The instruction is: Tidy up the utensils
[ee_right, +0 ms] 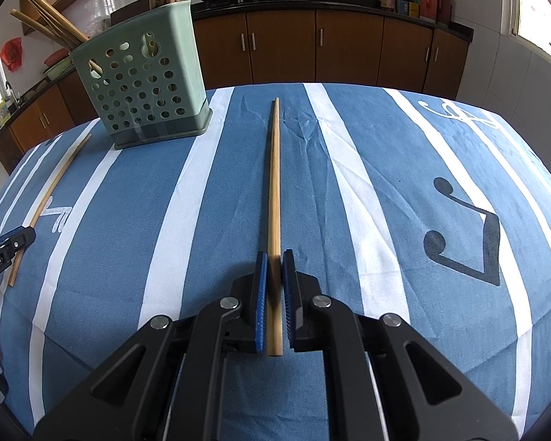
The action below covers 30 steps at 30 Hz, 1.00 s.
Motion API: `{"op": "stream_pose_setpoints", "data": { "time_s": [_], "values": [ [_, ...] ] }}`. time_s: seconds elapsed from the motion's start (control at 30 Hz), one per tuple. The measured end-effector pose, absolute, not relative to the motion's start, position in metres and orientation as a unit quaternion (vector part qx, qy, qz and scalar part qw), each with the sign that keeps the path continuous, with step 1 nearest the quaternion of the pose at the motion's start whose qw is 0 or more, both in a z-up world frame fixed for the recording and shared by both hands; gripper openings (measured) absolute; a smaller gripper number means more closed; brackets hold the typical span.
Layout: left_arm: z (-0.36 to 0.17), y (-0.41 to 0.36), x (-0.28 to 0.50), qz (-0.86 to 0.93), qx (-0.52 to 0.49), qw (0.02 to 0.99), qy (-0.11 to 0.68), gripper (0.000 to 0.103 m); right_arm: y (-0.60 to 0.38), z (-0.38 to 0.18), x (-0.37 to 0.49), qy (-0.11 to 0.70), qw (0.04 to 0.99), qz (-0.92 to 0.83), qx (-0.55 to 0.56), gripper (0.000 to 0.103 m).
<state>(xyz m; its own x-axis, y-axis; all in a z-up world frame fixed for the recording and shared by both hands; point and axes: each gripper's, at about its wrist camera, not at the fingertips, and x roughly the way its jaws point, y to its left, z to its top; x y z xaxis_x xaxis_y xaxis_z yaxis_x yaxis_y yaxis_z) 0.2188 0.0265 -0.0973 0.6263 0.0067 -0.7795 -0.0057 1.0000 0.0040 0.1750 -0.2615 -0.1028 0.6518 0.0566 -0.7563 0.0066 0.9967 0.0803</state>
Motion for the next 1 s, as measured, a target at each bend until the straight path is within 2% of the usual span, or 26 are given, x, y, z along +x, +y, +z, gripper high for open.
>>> {"op": "stream_pose_setpoints", "data": {
  "time_s": [0.03,0.07,0.1,0.13,0.3,0.77,1.0],
  "values": [
    [-0.097,0.026,0.216,0.002,0.002,0.902,0.432,0.026,-0.262,-0.103,0.174,0.417,0.908,0.016,0.039,0.01],
    [-0.098,0.024,0.213,0.002,0.004,0.902,0.433,0.021,-0.262,-0.103,0.174,0.417,0.908,0.018,0.041,0.009],
    [-0.097,0.024,0.212,0.001,0.005,0.902,0.432,0.012,-0.263,-0.103,0.173,0.417,0.908,0.02,0.042,0.009],
    [-0.097,0.025,0.211,0.0,0.006,0.902,0.433,0.008,-0.264,-0.102,0.172,0.417,0.908,0.021,0.044,0.008],
    [-0.092,0.028,0.203,-0.002,0.019,0.902,0.431,0.008,-0.272,-0.091,0.162,0.393,0.918,0.02,0.055,0.008],
    [0.014,0.035,0.174,-0.018,-0.019,0.954,0.299,0.008,-0.303,-0.007,0.138,0.26,0.961,0.008,0.096,0.008],
    [0.041,0.039,0.169,-0.029,-0.038,0.963,0.264,0.008,-0.303,0.017,0.134,0.225,0.97,0.009,0.097,0.008]
  ]
}}
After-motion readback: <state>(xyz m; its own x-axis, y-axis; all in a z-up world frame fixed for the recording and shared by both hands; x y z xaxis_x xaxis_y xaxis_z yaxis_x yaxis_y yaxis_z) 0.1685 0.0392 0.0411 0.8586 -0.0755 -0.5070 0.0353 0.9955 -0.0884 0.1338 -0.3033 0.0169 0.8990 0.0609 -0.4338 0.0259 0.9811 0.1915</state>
